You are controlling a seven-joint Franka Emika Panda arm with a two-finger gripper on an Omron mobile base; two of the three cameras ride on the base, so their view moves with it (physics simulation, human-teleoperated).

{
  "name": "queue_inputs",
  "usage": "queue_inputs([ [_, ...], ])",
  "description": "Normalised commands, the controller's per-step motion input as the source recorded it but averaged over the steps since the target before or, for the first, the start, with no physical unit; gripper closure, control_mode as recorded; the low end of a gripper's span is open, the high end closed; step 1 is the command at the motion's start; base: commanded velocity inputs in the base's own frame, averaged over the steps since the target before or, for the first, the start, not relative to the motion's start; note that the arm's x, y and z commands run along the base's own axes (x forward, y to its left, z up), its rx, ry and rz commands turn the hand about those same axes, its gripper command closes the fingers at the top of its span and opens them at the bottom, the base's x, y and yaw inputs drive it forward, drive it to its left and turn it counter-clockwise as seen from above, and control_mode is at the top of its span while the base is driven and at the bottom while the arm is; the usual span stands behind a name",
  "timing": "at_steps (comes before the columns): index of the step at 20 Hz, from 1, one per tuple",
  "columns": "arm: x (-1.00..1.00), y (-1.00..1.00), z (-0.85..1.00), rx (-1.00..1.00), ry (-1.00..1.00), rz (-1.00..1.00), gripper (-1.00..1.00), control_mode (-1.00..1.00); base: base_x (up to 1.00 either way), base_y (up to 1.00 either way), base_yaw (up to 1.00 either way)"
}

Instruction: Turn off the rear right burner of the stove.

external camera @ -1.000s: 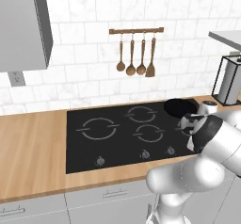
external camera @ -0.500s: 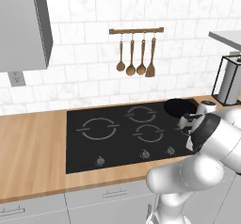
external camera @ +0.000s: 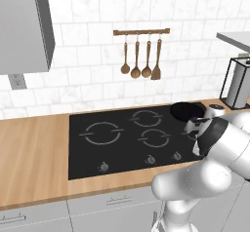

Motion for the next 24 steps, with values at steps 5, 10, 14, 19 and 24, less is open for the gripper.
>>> queue_inputs([
  [5,-0.03,-0.10,0.00,0.12,0.00,-0.32,1.00,-1.00,0.00,0.00,0.00],
  [10,-0.06,-0.22,0.00,0.17,0.00,-0.40,1.00,-1.00,0.00,0.00,0.00],
  [14,0.00,-0.20,0.00,0.16,0.00,-0.52,1.00,-1.00,0.00,0.00,0.00],
  [19,0.00,-0.20,0.00,0.16,0.00,-0.60,1.00,-1.00,0.00,0.00,0.00],
  [24,0.00,-0.26,0.00,0.17,0.00,-0.68,1.00,-1.00,0.00,0.00,0.00],
])
